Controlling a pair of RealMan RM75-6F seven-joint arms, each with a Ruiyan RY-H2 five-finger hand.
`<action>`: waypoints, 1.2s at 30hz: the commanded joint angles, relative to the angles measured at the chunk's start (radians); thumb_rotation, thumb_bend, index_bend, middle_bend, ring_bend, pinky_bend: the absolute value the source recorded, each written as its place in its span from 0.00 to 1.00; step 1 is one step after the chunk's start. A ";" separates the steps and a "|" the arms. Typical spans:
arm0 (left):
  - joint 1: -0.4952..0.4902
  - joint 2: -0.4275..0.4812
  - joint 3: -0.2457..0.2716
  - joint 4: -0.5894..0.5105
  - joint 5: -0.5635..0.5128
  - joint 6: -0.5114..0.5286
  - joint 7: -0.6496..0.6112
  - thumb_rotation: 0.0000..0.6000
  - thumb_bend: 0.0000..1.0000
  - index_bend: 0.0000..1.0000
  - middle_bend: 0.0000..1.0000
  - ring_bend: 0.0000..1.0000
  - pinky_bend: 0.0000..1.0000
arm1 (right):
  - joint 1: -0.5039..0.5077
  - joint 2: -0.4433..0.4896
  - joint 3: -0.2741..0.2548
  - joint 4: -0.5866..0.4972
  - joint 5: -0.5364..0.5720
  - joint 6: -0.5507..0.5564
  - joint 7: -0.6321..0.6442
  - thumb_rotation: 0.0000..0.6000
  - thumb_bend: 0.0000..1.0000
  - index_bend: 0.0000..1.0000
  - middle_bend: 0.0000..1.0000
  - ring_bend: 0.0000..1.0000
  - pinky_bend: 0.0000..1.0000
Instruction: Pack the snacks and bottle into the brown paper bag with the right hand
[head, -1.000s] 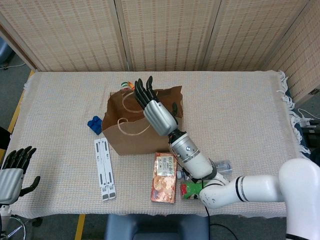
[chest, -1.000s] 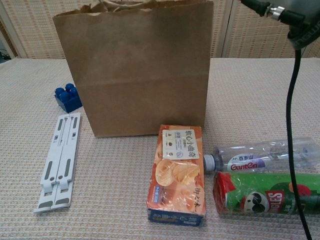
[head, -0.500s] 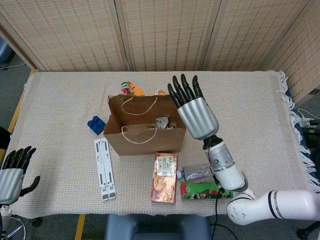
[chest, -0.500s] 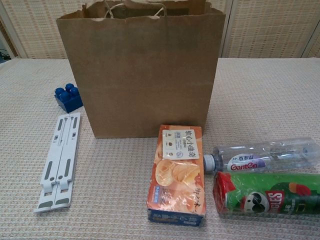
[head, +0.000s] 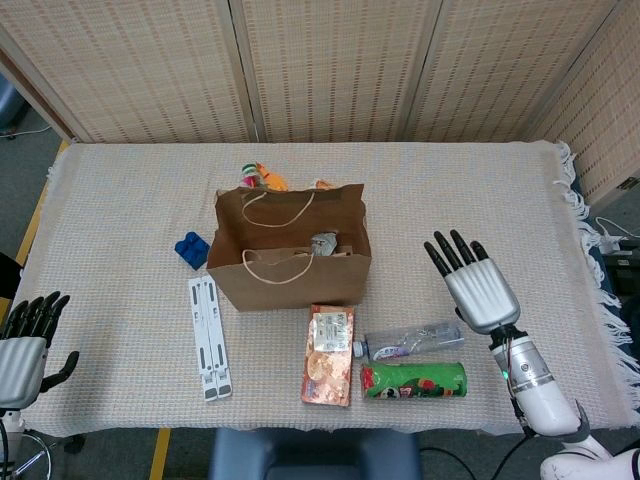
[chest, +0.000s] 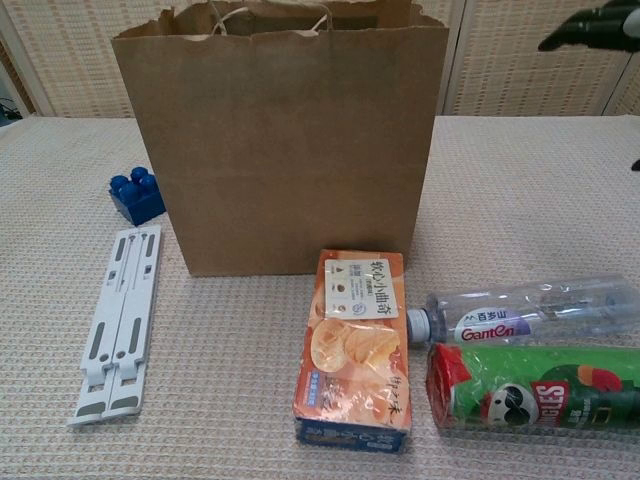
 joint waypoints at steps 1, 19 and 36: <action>0.000 -0.001 0.000 -0.001 -0.001 0.000 0.001 1.00 0.35 0.00 0.00 0.00 0.00 | -0.029 0.030 -0.057 0.035 0.033 -0.179 0.087 1.00 0.00 0.00 0.00 0.01 0.22; -0.001 0.006 0.002 0.004 0.006 -0.006 -0.023 1.00 0.35 0.00 0.00 0.00 0.00 | 0.025 -0.203 0.013 0.153 0.207 -0.291 -0.081 1.00 0.00 0.00 0.01 0.01 0.22; -0.003 0.011 0.004 0.006 0.009 -0.012 -0.040 1.00 0.35 0.00 0.00 0.00 0.00 | 0.041 -0.421 0.026 0.325 0.221 -0.278 -0.121 1.00 0.19 0.59 0.48 0.51 0.72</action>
